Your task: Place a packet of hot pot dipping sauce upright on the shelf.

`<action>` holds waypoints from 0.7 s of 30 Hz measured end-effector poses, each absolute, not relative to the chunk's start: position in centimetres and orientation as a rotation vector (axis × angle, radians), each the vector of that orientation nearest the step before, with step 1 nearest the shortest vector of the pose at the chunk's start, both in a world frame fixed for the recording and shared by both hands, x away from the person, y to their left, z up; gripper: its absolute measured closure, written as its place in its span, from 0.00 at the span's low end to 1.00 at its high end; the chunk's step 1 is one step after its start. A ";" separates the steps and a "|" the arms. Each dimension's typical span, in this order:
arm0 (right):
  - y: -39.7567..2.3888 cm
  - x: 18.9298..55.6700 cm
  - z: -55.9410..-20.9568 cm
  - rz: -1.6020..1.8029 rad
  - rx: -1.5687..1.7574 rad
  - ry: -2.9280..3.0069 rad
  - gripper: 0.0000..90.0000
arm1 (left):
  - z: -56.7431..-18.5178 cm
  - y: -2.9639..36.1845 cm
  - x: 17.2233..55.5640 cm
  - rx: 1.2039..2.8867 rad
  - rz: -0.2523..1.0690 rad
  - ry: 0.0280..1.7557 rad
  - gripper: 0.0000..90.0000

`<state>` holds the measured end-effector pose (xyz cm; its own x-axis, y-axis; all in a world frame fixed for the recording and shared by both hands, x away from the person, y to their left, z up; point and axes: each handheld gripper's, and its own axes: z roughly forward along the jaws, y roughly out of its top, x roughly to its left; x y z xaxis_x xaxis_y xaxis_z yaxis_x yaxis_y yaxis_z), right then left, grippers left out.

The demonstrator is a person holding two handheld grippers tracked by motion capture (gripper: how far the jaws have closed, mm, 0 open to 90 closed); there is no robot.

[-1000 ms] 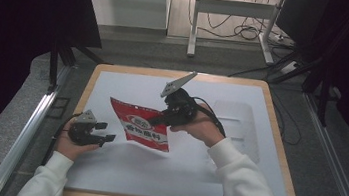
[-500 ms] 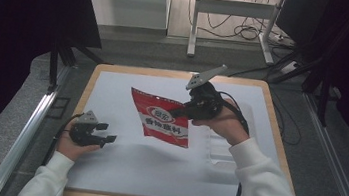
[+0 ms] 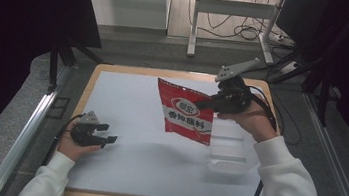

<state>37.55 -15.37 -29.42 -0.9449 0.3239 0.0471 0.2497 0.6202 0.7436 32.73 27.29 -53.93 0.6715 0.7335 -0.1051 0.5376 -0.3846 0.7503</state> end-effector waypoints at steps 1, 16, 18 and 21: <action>-15.7 37.6 -29.3 1.237 0.491 2.736 0.99 | -53.9 27.3 32.7 2.085 0.311 0.977 0.39; -20.5 38.2 -28.1 1.249 0.575 2.659 0.99 | -54.0 26.8 32.9 2.102 0.304 0.965 0.39; -20.8 38.2 -28.1 1.247 0.579 2.657 0.99 | -54.0 26.8 32.9 2.102 0.304 0.964 0.39; -21.6 38.5 -28.0 1.246 0.594 2.646 0.99 | -54.0 26.9 32.9 2.100 0.303 0.966 0.39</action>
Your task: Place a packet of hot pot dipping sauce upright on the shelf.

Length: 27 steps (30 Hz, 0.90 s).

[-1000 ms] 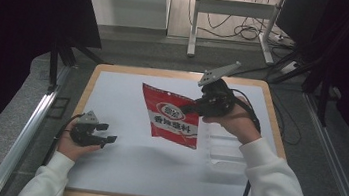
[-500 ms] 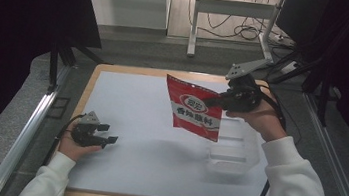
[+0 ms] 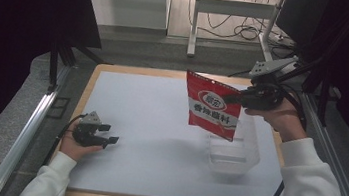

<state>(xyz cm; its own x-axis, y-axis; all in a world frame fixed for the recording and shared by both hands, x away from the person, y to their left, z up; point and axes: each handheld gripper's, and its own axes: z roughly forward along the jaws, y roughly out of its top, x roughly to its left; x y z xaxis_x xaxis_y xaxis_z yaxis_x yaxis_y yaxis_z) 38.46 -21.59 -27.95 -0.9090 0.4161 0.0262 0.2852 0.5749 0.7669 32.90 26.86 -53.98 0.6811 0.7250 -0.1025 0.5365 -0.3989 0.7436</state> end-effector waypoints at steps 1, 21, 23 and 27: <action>-21.6 38.5 -28.0 1.246 0.594 2.646 0.99 | -54.0 26.9 32.9 2.100 0.303 0.966 0.39; -26.3 38.9 -28.6 1.245 0.664 2.614 0.98 | -54.0 26.8 32.9 2.101 0.307 0.973 0.39; -26.8 38.9 -28.5 1.249 0.665 2.612 0.98 | -54.0 26.8 32.9 2.101 0.308 0.974 0.39; -27.4 38.9 -28.4 1.253 0.669 2.606 0.98 | -54.0 26.8 32.9 2.103 0.311 0.977 0.39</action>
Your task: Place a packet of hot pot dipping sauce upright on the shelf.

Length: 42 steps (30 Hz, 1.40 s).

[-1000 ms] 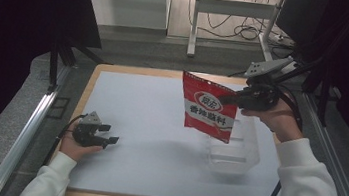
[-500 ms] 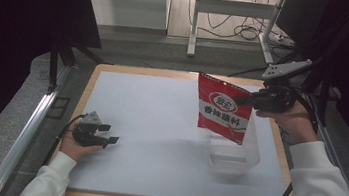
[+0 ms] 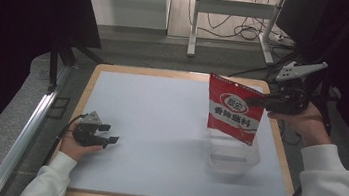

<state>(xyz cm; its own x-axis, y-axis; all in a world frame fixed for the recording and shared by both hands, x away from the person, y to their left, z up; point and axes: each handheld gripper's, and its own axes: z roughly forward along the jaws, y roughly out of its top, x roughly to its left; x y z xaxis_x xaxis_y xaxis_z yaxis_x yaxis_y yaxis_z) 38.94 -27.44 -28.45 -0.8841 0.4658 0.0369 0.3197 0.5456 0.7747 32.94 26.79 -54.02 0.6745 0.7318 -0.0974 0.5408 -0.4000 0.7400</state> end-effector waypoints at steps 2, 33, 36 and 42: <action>-27.8 39.0 -28.5 1.255 0.670 2.604 0.98 | -54.0 26.8 32.9 2.106 0.312 0.977 0.39; -29.0 41.4 -33.0 1.242 0.713 2.623 0.98 | -54.0 26.6 32.7 2.104 0.328 0.988 0.39; -29.2 41.3 -33.5 1.229 0.725 2.625 0.98 | -53.9 26.6 32.7 2.104 0.327 0.987 0.39; -29.7 41.0 -34.2 1.248 0.764 2.604 0.98 | -53.9 26.6 32.7 2.102 0.329 0.982 0.39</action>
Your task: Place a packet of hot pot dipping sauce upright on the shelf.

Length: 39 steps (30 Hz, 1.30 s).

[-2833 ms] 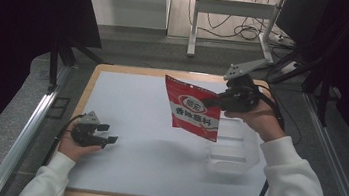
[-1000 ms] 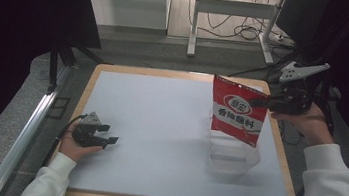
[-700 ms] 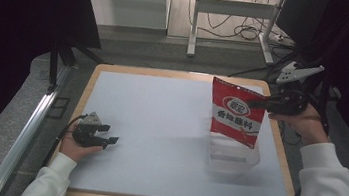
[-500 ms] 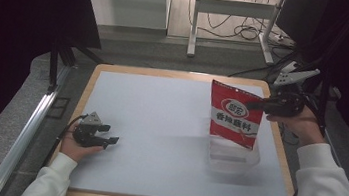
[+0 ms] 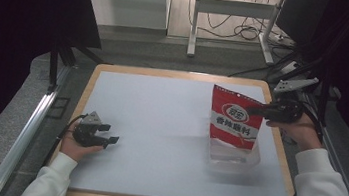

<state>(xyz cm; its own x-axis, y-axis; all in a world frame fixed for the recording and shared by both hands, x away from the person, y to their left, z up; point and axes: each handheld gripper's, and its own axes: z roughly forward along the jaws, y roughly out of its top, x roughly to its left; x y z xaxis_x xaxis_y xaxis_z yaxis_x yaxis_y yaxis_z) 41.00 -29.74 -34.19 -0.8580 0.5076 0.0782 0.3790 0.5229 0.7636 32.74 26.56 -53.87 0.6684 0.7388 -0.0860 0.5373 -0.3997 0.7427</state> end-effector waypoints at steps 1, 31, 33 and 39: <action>-29.9 40.9 -34.3 1.252 0.776 2.598 0.98 | -53.9 26.6 32.7 2.102 0.329 0.981 0.39; -19.1 34.7 -30.0 1.345 0.735 2.347 0.34 | -53.6 26.5 32.6 2.100 0.322 0.962 0.39; -18.5 34.5 -30.2 1.353 0.728 2.364 0.34 | -53.6 26.6 32.5 2.099 0.322 0.960 0.39; -15.3 33.3 -32.5 1.397 0.720 2.426 0.32 | -53.6 26.6 32.4 2.098 0.322 0.958 0.39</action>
<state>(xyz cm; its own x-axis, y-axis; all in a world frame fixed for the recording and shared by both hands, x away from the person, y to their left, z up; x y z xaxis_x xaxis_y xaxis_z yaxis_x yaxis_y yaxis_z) 33.27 -15.35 -32.50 -0.8468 0.5312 0.0286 0.2914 0.4182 0.8604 32.41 26.64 -53.57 0.6823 0.7256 -0.0889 0.5249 -0.4016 0.7505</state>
